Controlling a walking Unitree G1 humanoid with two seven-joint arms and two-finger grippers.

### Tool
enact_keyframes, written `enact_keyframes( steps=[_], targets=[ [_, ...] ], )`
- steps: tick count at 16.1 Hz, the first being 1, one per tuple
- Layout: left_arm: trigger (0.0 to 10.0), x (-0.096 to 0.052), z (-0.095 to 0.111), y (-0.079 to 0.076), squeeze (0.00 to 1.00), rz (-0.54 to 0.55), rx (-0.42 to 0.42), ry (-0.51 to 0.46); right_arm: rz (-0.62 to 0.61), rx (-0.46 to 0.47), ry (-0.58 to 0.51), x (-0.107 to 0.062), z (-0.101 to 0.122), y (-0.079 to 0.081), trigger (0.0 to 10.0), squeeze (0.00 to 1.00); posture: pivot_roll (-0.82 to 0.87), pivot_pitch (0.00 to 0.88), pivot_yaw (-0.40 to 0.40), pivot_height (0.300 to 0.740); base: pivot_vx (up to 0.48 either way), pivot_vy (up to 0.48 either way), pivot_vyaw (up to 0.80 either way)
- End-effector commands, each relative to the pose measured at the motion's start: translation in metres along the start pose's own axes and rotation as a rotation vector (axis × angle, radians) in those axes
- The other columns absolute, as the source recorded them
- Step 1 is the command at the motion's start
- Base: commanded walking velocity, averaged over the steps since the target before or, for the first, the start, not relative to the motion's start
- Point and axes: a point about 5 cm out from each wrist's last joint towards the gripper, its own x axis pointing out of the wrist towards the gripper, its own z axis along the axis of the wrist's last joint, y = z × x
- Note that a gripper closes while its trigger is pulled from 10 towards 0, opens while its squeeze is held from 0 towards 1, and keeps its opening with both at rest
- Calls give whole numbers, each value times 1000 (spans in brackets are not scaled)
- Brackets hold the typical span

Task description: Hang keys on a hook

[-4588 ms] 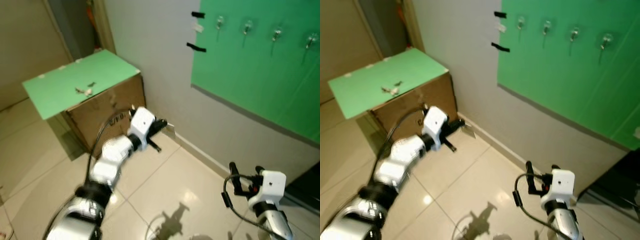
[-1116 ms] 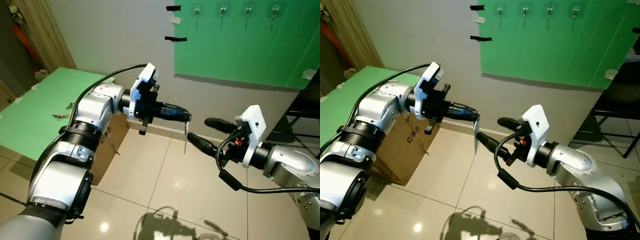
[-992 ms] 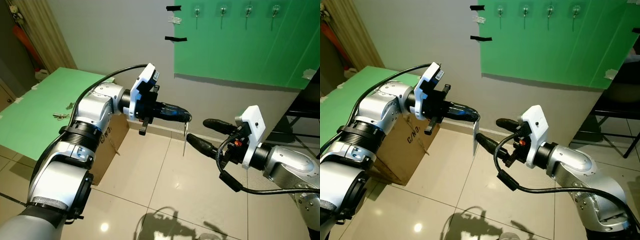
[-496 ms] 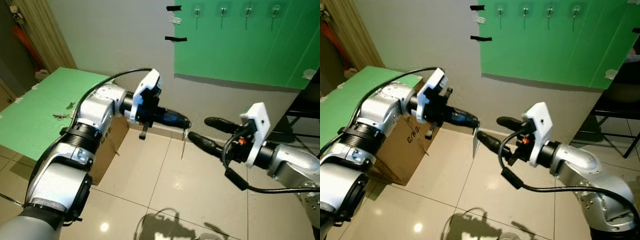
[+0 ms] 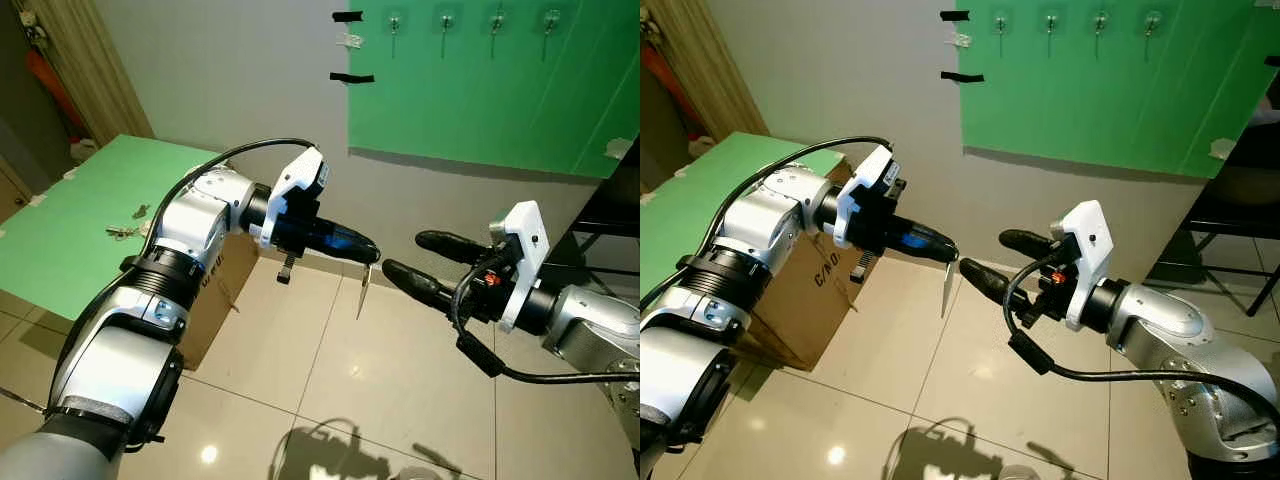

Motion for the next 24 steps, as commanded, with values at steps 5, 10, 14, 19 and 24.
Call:
enact_keyframes(
  steps=[5, 10, 14, 19, 24],
  targets=[
    [10000, -1, -1, 1, 0, -2, 21, 32, 75, 3, -29, -5, 15, 7, 10000, 0, -307, 0, 125, 740, 0, 0, 0],
    [10000, 1, 1, 2, 0, -8, 29, 28, 101, 6, -6, -3, 12, 13, 10000, 0, -309, 0, 129, 740, 0, 0, 0],
    [10000, 4, 2, 2, 0, -19, 30, 19, 101, -1, 0, 6, 10, 12, 10000, 0, -309, 0, 134, 740, 0, 0, 0],
    [10000, 5, 4, 1, 0, -20, 30, 2, 83, -10, -7, 8, 10, 9, 10000, 0, -307, 0, 132, 740, 0, 0, 0],
    [10000, 4, 6, 2, 0, -18, 32, -5, 80, -14, 7, 9, 7, 8, 10000, 0, -305, 0, 130, 740, 0, 0, 0]
  ],
)
